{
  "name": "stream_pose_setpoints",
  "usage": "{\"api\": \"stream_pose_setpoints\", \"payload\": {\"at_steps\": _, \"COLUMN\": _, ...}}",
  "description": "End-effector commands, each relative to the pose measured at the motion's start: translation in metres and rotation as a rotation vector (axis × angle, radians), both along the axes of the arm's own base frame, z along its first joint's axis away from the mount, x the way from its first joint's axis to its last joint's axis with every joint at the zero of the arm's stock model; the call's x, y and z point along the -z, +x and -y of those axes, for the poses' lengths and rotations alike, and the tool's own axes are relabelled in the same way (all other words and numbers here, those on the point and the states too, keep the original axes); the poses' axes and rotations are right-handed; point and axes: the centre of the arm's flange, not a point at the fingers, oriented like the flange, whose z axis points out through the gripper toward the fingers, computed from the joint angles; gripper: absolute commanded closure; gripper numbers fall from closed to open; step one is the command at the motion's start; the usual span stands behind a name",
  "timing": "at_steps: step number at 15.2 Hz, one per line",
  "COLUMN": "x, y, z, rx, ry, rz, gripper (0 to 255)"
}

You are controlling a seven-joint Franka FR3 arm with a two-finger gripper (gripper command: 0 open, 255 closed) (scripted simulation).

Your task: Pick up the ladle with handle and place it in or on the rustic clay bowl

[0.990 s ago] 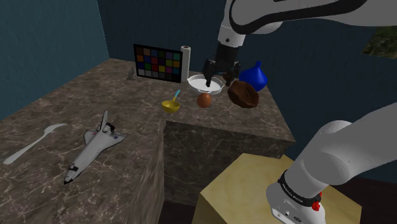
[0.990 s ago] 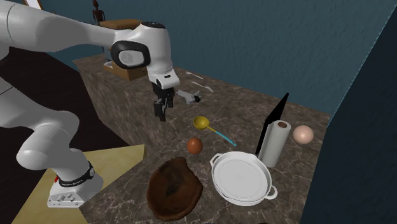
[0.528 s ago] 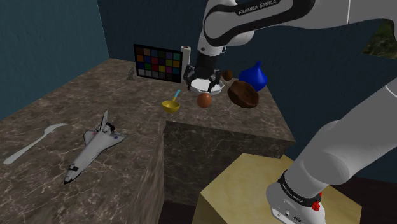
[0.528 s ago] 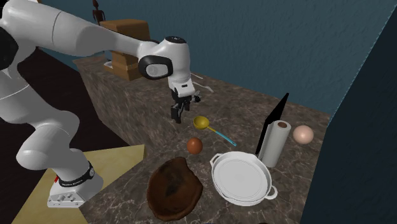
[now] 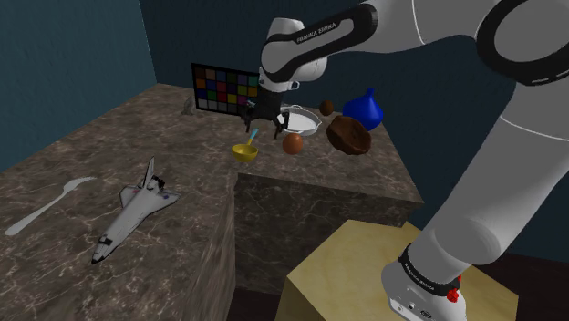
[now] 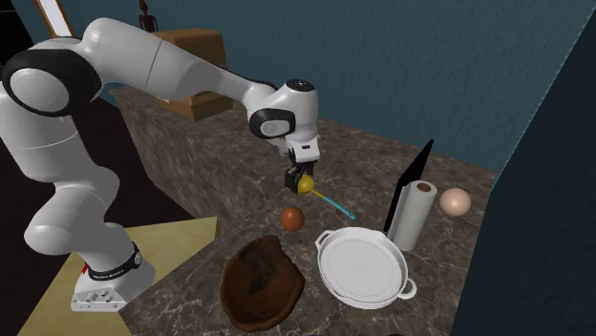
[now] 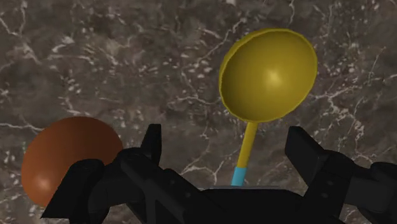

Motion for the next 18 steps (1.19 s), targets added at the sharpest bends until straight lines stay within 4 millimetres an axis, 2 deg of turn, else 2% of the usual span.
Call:
{"api": "stream_pose_setpoints", "payload": {"at_steps": 1, "x": 0.015, "y": 0.02, "z": -0.003, "rx": 0.052, "ry": 0.013, "rz": 0.0, "gripper": 0}}
{"api": "stream_pose_setpoints", "payload": {"at_steps": 4, "x": 0.034, "y": 0.048, "z": -0.004, "rx": 0.118, "ry": 0.029, "rz": 0.0, "gripper": 0}}
{"api": "stream_pose_setpoints", "payload": {"at_steps": 12, "x": 0.074, "y": 0.051, "z": -0.01, "rx": 0.118, "ry": 0.029, "rz": 0.0, "gripper": 0}}
{"api": "stream_pose_setpoints", "payload": {"at_steps": 18, "x": 0.074, "y": 0.051, "z": -0.01, "rx": 0.118, "ry": 0.029, "rz": 0.0, "gripper": 0}}
